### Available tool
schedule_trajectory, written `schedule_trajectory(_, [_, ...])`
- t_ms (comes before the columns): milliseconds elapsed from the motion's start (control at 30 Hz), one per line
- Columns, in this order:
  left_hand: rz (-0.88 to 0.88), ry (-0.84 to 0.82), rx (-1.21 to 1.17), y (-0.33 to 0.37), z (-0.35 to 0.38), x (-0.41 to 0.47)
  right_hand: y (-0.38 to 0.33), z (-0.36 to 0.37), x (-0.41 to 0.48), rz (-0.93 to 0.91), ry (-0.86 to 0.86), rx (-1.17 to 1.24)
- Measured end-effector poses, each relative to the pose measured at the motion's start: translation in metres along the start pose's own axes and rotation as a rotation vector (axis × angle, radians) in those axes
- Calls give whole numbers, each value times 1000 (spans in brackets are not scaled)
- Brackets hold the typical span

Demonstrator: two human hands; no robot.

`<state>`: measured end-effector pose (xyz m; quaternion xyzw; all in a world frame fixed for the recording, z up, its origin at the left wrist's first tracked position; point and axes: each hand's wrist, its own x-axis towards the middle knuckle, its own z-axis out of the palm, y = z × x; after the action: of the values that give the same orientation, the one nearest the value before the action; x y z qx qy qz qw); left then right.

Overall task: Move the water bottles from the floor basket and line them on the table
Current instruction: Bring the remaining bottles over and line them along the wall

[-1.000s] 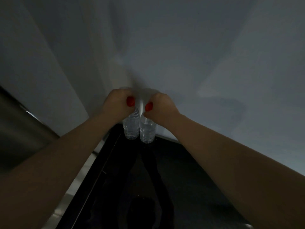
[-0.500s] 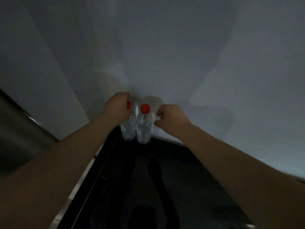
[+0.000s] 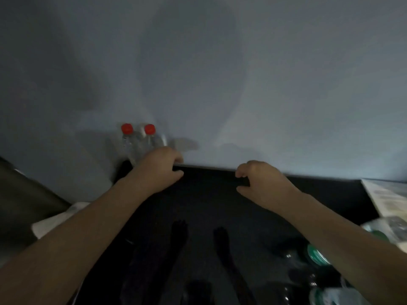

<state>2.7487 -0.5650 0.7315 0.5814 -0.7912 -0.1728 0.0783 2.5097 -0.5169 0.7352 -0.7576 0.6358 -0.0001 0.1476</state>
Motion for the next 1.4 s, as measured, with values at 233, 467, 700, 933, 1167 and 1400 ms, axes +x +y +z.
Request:
schedule_trajectory(233, [179, -157, -55, 110, 41, -61, 76, -11, -134, 156, 14, 26])
schedule_trajectory(467, [295, -214, -96, 206, 74, -90, 125, -17, -236, 317, 138, 101])
schedule_trajectory(700, [398, -271, -105, 268, 105, -103, 160, -14, -294, 393, 178, 175])
schedule_trajectory(933, [461, -314, -62, 295, 137, -104, 183, 3, -319, 432, 163, 208])
schedule_trajectory(1167, [401, -296, -7, 293, 151, -71, 173, 27, -308, 336, 146, 313])
schedule_trajectory(1400, [353, -328, 40, 277, 154, -48, 166, 54, -271, 299, 93, 236])
